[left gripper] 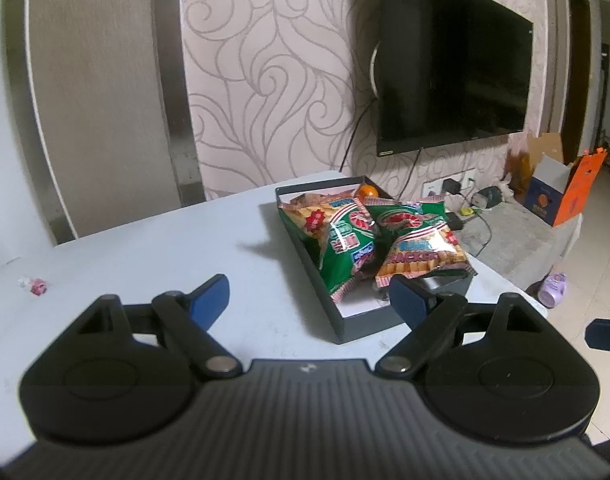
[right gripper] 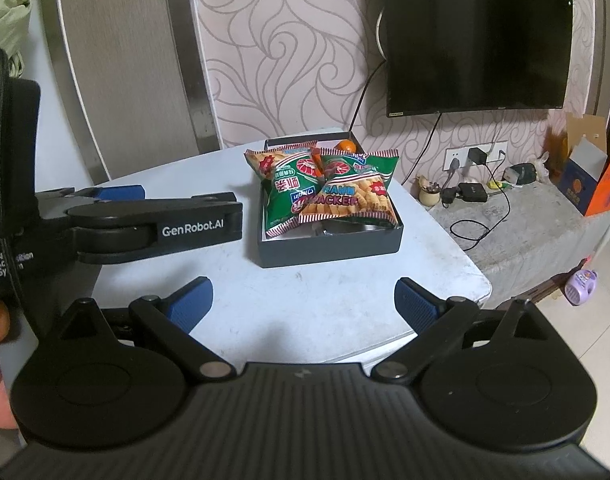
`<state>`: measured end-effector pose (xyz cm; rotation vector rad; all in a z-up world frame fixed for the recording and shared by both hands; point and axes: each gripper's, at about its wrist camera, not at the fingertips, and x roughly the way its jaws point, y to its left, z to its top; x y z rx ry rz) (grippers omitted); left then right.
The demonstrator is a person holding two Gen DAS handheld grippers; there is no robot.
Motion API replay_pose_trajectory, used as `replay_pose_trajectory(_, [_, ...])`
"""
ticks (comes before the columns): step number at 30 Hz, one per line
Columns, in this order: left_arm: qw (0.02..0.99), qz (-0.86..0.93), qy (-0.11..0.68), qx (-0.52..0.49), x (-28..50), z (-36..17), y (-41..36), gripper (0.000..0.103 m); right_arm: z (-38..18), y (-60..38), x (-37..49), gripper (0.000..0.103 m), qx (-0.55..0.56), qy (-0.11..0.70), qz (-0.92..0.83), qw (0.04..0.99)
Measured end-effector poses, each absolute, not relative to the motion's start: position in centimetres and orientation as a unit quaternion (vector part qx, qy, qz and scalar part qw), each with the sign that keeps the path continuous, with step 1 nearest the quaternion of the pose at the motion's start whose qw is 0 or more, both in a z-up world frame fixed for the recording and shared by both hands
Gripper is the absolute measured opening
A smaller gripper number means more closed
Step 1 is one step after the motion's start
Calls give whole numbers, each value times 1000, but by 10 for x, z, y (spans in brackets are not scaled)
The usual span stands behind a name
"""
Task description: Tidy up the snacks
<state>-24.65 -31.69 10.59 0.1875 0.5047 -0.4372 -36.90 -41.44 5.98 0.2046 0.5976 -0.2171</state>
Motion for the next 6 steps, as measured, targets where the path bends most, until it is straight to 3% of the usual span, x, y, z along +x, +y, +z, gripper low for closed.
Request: replay_pose_trajectory(6, [938,-218,258,82,-239,106,-318,88,59,-418,-367,99,102,296,-105,944])
